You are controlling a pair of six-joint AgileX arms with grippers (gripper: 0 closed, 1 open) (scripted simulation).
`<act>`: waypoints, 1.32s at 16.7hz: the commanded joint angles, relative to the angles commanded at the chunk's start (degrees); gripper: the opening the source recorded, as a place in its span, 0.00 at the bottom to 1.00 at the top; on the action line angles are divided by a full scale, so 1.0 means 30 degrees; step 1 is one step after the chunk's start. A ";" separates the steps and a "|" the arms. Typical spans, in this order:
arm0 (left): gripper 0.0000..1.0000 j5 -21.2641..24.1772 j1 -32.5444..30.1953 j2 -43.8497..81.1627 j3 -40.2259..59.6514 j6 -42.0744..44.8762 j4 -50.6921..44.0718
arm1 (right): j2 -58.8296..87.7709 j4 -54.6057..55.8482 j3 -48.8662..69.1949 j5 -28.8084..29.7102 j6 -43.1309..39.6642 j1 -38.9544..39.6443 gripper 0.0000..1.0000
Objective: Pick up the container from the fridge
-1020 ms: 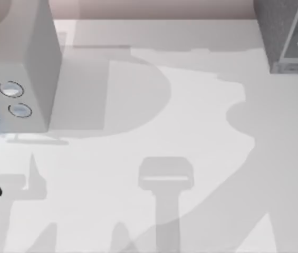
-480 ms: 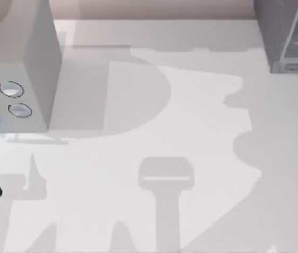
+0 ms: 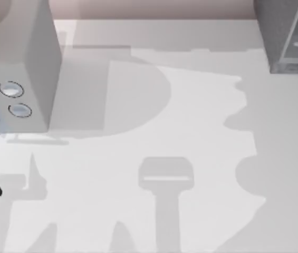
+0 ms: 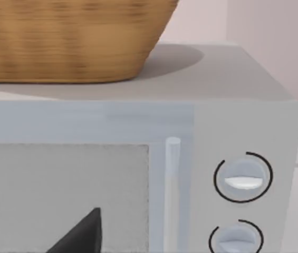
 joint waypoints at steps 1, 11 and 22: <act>1.00 0.0000 0.0000 0.0000 0.0000 0.0000 0.0000 | 0.0113 -0.0054 0.0057 0.0014 0.0031 0.0110 0.00; 1.00 0.0000 0.0000 0.0000 0.0000 0.0000 0.0000 | -0.8859 -0.4764 -0.4769 0.2081 -0.0214 0.0555 0.00; 1.00 0.0000 0.0000 0.0000 0.0000 0.0000 0.0000 | -3.1480 -1.6948 -1.4596 0.4585 -0.0210 0.3915 0.00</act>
